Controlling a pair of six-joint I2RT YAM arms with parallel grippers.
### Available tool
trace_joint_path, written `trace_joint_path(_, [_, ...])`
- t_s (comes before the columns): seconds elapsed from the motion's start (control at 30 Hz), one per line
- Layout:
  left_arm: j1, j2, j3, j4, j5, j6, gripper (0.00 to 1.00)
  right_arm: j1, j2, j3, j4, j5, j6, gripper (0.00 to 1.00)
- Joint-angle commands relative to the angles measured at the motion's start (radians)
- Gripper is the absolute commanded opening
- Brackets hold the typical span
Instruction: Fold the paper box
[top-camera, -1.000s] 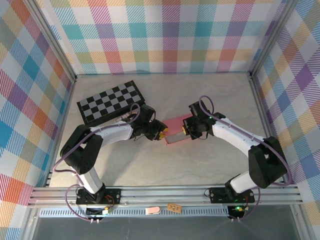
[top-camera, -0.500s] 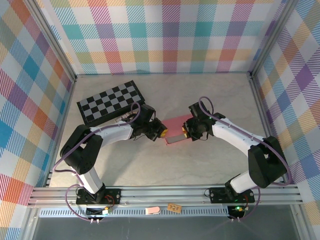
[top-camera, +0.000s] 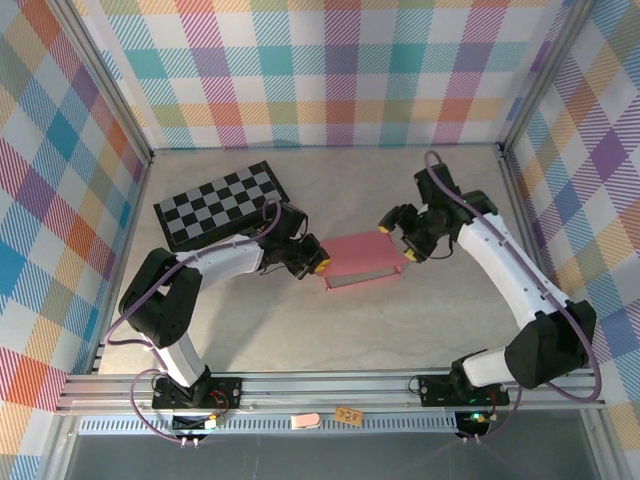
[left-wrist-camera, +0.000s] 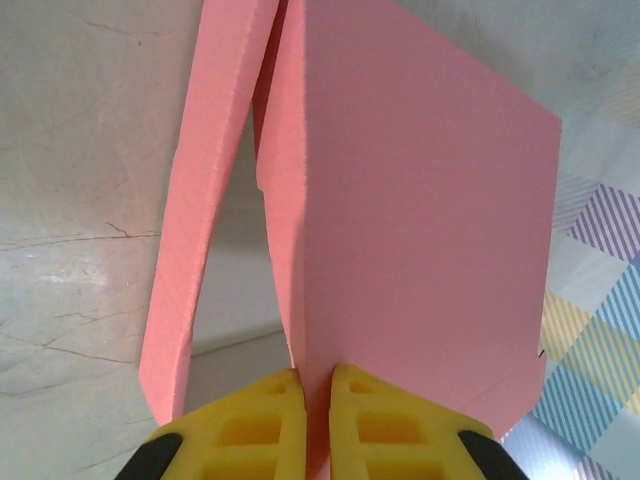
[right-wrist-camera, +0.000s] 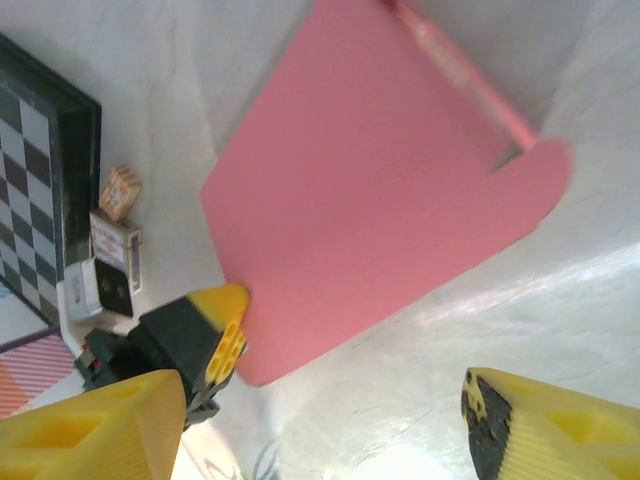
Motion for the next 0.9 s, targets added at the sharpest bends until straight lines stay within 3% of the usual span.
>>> trace_joint_path(0.0, [0.013,0.011,0.023,-0.089,0.017,0.062,0.10,-0.080,0.141,0.047,-0.099,-0.023,-0.299,0.71])
trace_joint_path(0.17, [0.019,0.030,0.021,-0.089,0.034,0.097,0.11,-0.100,0.376,0.134,-0.102,-0.117,-0.479,0.65])
trace_joint_path(0.37, [0.031,0.053,0.026,-0.133,0.040,0.146,0.12,-0.101,0.500,0.163,-0.078,-0.192,-0.551,0.57])
trace_joint_path(0.63, [0.048,0.089,0.055,-0.146,0.043,0.182,0.12,-0.100,0.483,0.124,-0.078,-0.245,-0.553,0.46])
trace_joint_path(0.87, [0.055,0.116,0.072,-0.144,0.056,0.186,0.12,-0.100,0.460,0.104,-0.077,-0.287,-0.535,0.44])
